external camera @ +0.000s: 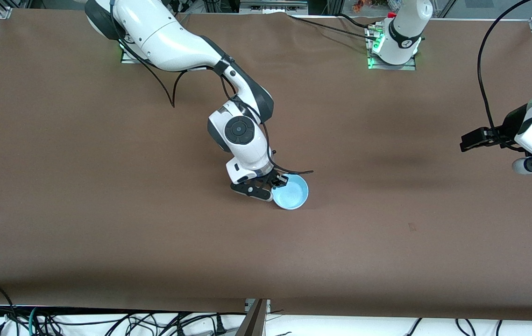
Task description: Stack pink and blue bowls on white bowl
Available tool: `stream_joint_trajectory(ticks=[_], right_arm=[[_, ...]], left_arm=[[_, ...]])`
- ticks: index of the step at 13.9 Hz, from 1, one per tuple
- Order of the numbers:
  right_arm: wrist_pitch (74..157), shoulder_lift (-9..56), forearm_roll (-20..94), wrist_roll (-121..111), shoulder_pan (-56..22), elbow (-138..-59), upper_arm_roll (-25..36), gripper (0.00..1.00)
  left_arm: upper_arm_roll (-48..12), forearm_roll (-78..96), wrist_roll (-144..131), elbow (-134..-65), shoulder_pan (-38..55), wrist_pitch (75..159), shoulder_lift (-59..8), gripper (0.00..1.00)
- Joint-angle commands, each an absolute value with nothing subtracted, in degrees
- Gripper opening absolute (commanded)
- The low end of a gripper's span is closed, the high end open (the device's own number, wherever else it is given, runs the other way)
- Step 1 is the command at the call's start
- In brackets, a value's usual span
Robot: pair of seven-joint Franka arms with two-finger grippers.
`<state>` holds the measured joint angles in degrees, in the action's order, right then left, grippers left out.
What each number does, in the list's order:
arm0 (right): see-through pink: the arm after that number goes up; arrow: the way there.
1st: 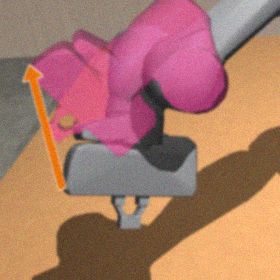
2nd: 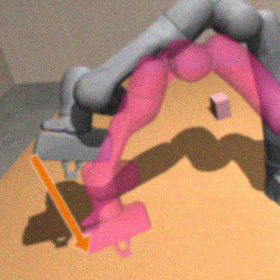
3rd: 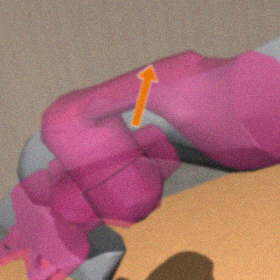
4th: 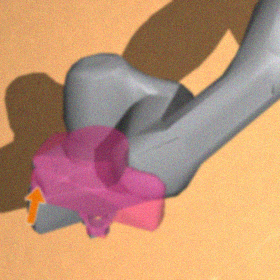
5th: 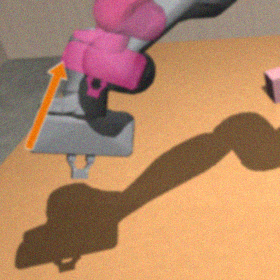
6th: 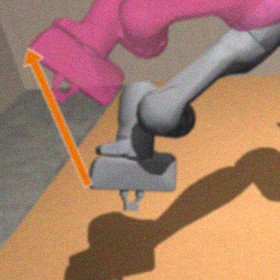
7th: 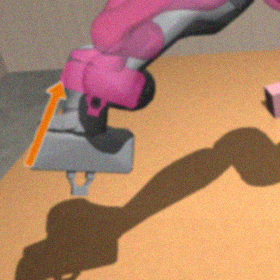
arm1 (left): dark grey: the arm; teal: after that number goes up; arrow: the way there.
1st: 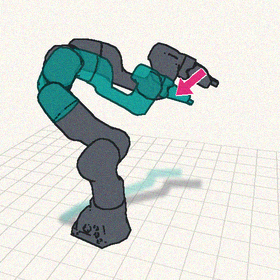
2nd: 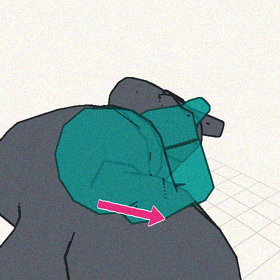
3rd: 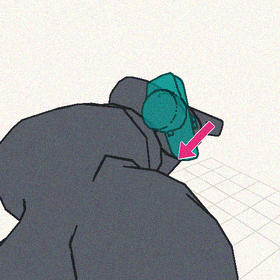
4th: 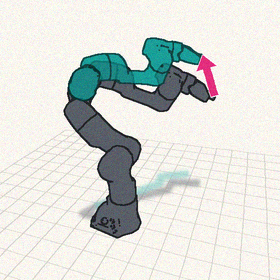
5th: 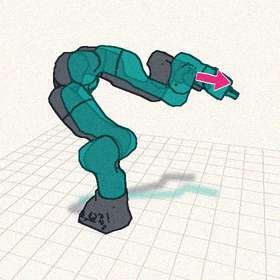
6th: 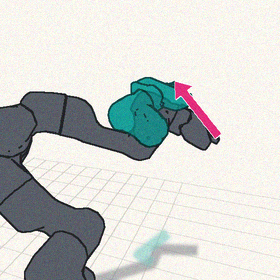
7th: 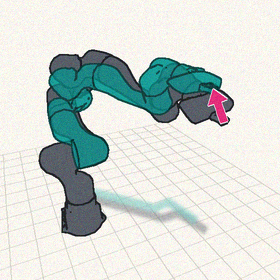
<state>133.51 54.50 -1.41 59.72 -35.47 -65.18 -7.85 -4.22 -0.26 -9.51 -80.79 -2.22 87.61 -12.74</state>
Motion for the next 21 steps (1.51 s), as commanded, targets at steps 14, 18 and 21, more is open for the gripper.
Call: stream_joint_trajectory(ticks=[14,18,21], right_arm=[[119.6,47.0,-1.8,47.8,-27.5,-63.4,-7.6,0.99],[103.2,38.9,5.4,32.2,-16.0,-63.5,-7.6,0.99],[91.1,31.2,5.9,26.2,-12.0,-63.8,-7.2,1.0]], left_arm=[[-4.0,0.6,-8.3,-78.9,-1.9,86.6,-13.5,1.0],[-4.0,0.6,-8.3,-78.9,-1.9,86.6,-13.7,1.0],[-4.0,0.6,-8.3,-78.9,-1.9,86.6,-13.7,1.0]])
